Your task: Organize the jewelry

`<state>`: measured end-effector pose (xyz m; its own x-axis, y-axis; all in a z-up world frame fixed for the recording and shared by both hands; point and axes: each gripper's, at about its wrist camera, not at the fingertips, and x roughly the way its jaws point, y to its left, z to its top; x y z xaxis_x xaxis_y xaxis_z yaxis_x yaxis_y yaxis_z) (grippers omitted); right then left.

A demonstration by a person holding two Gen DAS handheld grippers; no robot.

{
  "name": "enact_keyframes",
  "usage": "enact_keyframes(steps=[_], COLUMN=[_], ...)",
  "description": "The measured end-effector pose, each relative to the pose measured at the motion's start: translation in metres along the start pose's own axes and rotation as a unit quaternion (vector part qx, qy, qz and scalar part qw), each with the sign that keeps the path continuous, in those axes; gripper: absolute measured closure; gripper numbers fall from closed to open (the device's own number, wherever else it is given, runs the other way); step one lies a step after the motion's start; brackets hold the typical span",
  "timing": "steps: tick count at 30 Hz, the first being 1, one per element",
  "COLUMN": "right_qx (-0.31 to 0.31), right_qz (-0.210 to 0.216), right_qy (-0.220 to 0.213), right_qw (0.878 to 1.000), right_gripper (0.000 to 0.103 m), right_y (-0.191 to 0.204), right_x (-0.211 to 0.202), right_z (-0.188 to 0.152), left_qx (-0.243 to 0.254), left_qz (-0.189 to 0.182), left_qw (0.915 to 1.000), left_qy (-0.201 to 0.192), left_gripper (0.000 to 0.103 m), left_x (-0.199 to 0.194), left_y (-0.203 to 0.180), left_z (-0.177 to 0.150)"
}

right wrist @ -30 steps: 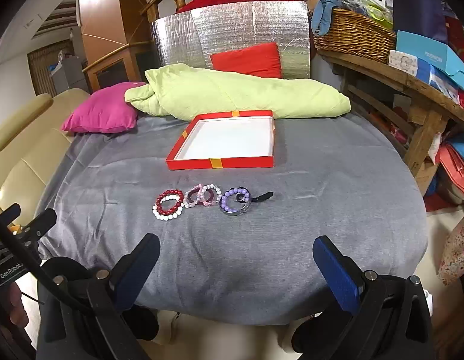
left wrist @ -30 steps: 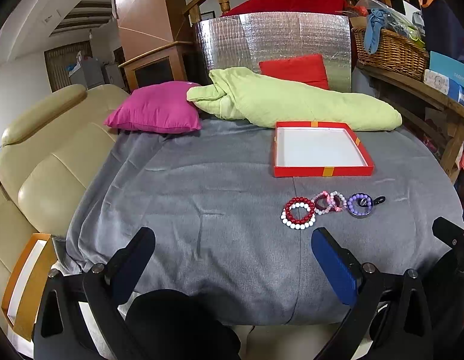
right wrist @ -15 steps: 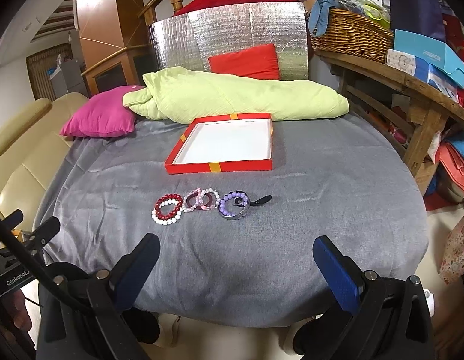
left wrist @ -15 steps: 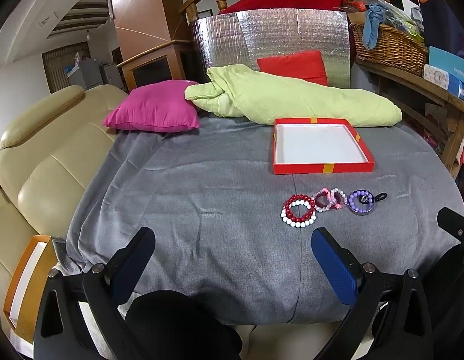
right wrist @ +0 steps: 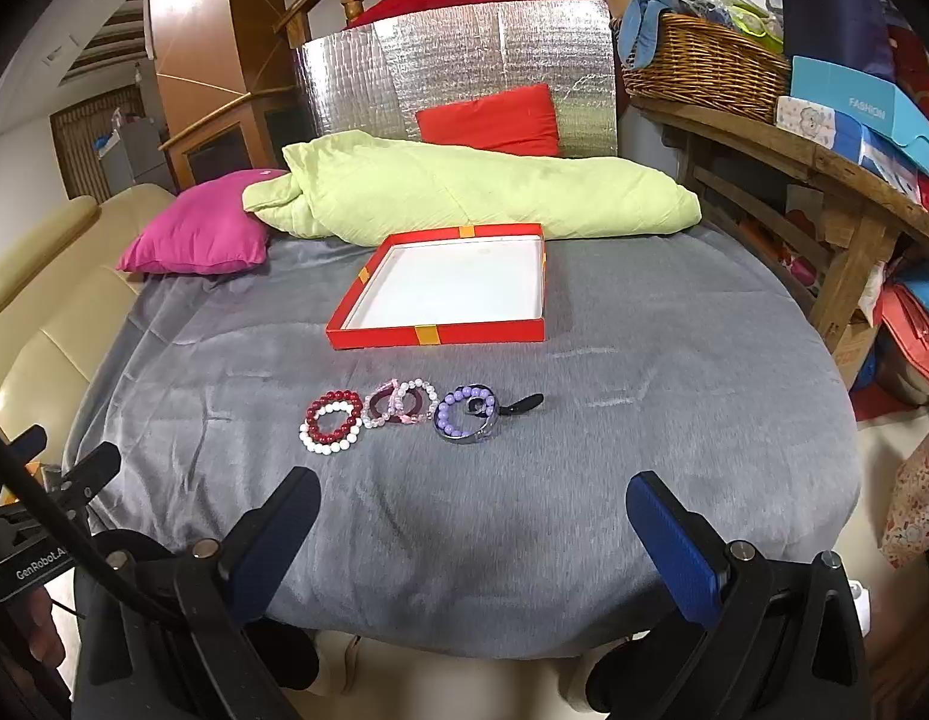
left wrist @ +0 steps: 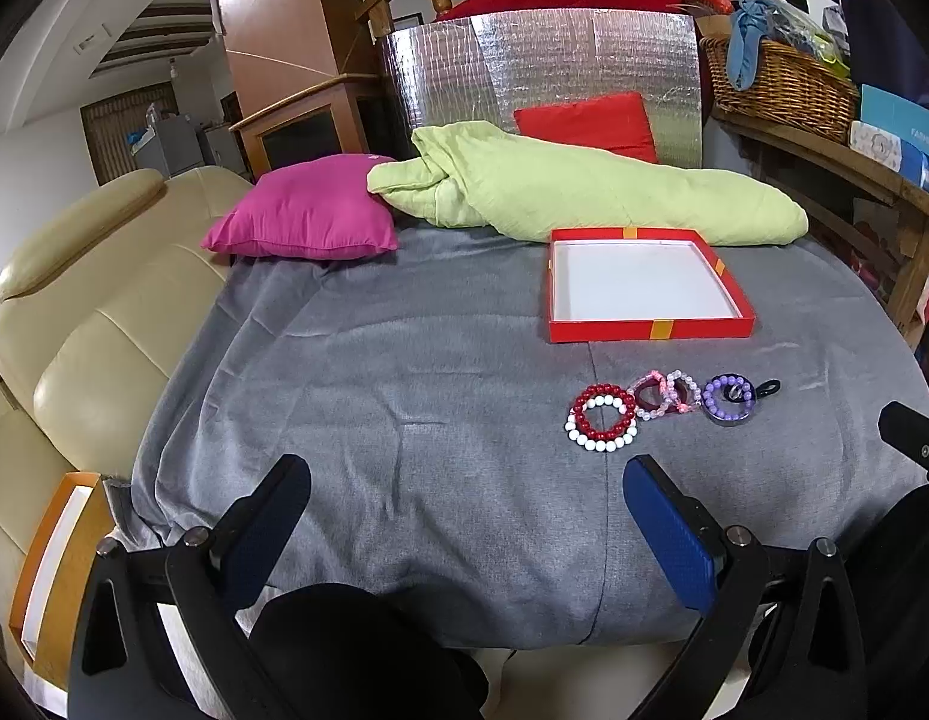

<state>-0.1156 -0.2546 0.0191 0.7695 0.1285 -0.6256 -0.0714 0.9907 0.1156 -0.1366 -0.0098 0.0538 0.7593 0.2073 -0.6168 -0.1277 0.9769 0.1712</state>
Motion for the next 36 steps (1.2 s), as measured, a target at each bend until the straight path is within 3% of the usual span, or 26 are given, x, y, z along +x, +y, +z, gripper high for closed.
enact_keyframes(steps=[8,12,16,26,30,36], right_qx=[0.006,-0.005,-0.032,-0.04,-0.06,-0.047], right_qz=[0.002,0.01,0.021,0.084,0.075,0.053], right_qy=[0.001,0.007,0.016,0.063,0.07,0.08], right_qw=[1.0,1.0,0.999,0.994,0.993,0.994], right_gripper=[0.0,0.0,0.0,0.0,0.0,0.0], right_y=[-0.007,-0.017,-0.031,-0.023,-0.018,-0.03], right_x=[0.016,0.034,0.06,0.13,0.151,0.162], right_z=[0.008,0.006,0.007,0.017,0.018,0.018], left_qx=[0.004,0.002,-0.012,-0.019,-0.014,0.012], left_qz=[-0.001,-0.045,-0.094,-0.152,-0.185,-0.196], left_qw=[1.0,0.9989,0.9945,0.9842,0.9776,0.9692], left_qy=[0.008,0.01,0.044,0.09,0.101,0.148], left_gripper=[0.0,0.0,0.0,0.0,0.0,0.0], left_x=[0.017,0.042,0.085,0.162,0.172,0.2], left_y=[-0.002,0.0,0.004,-0.012,-0.022,-0.047], left_z=[0.003,0.006,0.008,0.003,0.001,0.003])
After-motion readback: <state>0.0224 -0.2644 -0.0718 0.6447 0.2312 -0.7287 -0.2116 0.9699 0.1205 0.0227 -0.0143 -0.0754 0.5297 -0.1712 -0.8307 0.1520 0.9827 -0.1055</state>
